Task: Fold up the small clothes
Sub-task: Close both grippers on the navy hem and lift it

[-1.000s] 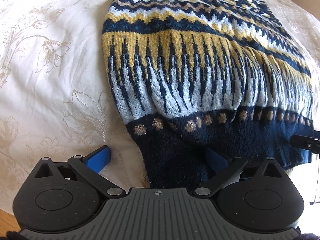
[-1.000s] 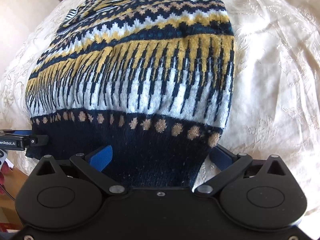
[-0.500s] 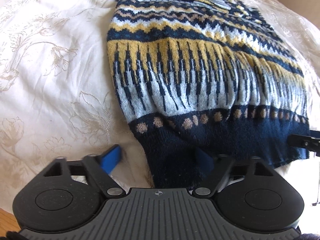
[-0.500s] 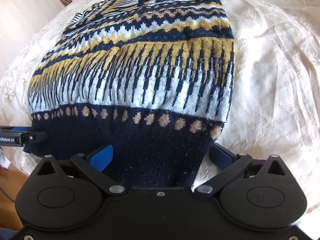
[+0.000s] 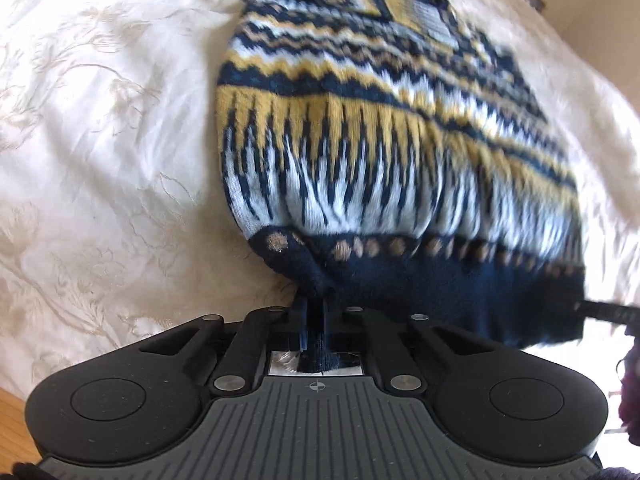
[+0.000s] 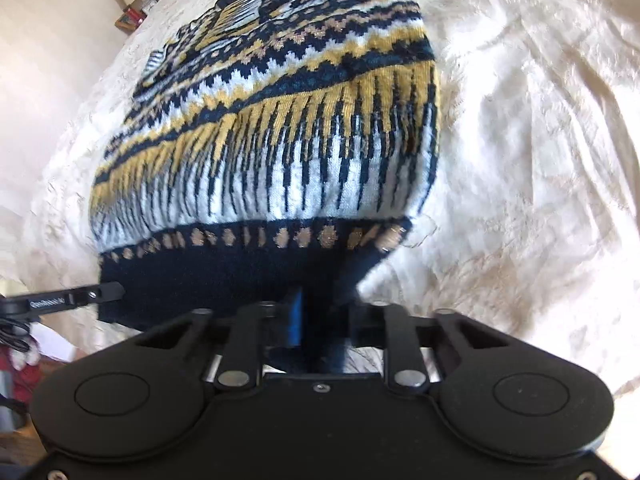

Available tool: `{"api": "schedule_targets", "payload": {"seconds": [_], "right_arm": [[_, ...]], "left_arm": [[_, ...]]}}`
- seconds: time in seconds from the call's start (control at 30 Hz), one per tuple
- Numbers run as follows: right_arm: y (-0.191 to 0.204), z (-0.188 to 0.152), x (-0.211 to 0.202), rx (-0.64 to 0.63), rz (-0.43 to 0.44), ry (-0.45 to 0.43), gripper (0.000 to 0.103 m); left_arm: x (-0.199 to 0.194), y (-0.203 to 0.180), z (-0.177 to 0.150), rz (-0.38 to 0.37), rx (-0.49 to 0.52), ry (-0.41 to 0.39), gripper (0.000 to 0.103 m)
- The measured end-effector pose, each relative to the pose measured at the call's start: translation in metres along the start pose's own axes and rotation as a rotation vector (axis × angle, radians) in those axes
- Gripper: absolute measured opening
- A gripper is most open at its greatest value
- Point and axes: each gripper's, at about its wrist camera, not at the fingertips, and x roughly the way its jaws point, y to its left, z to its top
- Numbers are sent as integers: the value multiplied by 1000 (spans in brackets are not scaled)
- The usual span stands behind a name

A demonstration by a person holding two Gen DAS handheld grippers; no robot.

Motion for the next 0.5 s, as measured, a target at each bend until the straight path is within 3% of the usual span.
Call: {"api": "schedule_targets", "payload": {"seconds": [0.27, 0.5], "right_arm": [[16, 31, -43, -55, 121, -21, 14], [21, 89, -70, -38, 194, -117, 14]], "left_arm": [[-50, -14, 34, -66, -92, -106, 5], [-77, -26, 87, -71, -187, -255, 5]]}}
